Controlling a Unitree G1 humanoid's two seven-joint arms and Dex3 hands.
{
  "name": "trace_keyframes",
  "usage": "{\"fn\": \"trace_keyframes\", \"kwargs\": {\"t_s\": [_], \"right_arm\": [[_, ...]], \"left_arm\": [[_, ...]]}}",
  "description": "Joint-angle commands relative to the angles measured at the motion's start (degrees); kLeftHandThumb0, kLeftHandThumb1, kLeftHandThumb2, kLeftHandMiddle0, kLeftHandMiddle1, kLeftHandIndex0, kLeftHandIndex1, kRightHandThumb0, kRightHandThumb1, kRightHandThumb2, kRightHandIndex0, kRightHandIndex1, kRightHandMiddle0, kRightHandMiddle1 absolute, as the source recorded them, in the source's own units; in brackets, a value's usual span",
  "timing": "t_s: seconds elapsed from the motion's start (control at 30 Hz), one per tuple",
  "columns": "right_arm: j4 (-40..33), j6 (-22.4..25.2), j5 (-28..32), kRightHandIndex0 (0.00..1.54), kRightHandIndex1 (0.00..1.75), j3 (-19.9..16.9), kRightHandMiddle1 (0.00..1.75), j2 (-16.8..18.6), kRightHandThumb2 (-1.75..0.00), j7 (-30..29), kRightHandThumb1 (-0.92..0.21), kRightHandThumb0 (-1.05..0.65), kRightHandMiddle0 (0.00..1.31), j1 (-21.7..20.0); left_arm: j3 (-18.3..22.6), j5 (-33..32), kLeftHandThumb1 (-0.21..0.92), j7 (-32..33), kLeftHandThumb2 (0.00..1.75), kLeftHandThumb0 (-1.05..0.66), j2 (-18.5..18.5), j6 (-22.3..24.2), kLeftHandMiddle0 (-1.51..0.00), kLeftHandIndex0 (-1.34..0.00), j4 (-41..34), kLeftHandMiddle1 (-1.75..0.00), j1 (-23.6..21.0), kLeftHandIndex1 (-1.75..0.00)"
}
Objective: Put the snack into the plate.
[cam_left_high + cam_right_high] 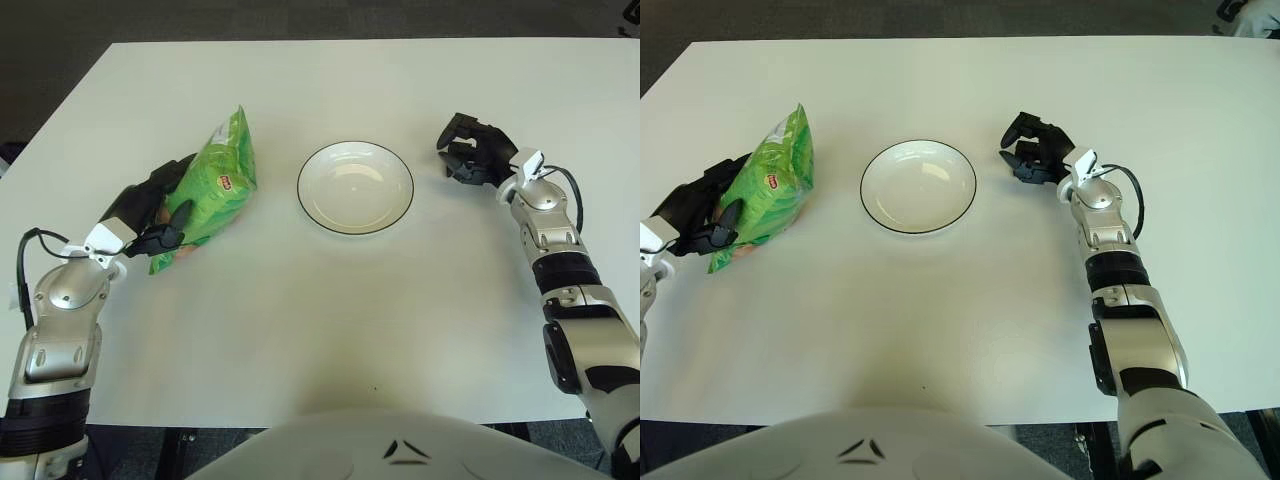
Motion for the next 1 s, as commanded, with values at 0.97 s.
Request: {"fn": "trace_keyframes", "kwargs": {"t_s": [0.97], "right_arm": [[6.33,7.70,-3.57,0.76,1.55,4.34,1.57,2.13,-0.57,4.52,-0.77,-0.38,0.44,6.89]], "left_arm": [[-22.26,42.91,0.92,43.32,0.09,-0.54,-1.92,-56.44,-0.64,-0.63,43.97,-0.01,-43.92,0.00]]}}
